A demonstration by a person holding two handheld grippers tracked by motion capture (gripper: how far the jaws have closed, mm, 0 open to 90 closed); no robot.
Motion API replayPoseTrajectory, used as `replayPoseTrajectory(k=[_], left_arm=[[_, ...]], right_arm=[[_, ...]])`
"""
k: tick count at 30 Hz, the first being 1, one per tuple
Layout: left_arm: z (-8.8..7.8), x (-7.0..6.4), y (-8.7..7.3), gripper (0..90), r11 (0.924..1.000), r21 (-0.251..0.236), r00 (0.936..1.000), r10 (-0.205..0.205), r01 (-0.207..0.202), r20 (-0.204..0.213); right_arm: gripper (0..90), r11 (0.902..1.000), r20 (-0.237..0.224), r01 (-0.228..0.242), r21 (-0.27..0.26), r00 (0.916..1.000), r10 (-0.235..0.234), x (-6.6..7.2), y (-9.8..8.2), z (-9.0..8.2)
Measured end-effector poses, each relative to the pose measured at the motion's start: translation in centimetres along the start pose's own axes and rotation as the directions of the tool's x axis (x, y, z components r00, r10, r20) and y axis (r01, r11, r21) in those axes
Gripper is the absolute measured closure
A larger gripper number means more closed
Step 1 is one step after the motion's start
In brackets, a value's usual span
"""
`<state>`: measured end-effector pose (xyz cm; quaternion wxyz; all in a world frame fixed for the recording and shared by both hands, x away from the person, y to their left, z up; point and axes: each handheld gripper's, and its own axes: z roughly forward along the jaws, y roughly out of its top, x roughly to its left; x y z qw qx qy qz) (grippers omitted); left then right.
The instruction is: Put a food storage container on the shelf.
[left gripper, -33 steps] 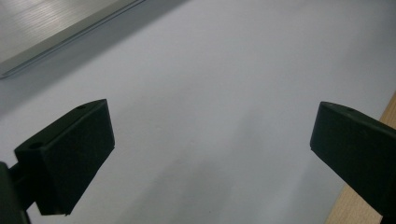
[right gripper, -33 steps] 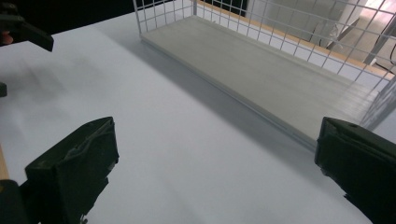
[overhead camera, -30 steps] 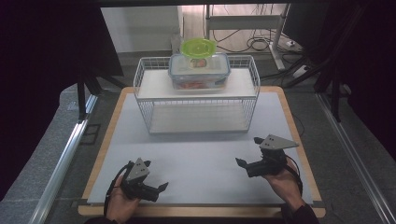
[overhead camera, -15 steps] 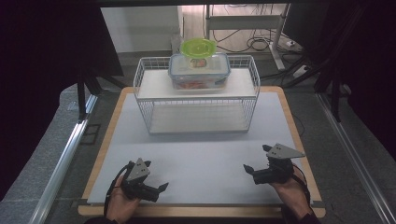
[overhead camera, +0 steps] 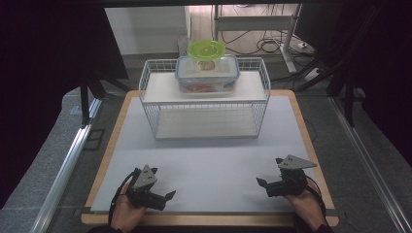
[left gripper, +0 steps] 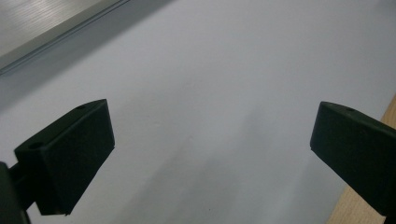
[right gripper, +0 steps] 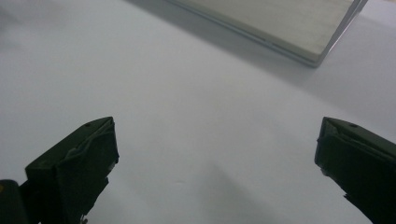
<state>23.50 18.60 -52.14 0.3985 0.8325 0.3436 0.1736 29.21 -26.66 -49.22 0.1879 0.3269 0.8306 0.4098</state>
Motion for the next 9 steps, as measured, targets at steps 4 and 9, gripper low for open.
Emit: replayPoseTrajectory(k=[4,9], left_arm=[[0.05,-0.01,-0.01,0.0,1.0,0.004,1.0,0.002,-0.002,0.0],[0.13,-0.02,0.03,0.0,0.9999,0.009,1.0,0.006,-0.006,0.0]], right_arm=[[0.0,0.9996,-0.004,-0.012,0.024,0.9999,0.012,-0.19,-0.29,0.36],[0.0,0.9993,-0.007,-0.018,0.032,0.9998,0.018,-0.3,-0.36,0.43]])
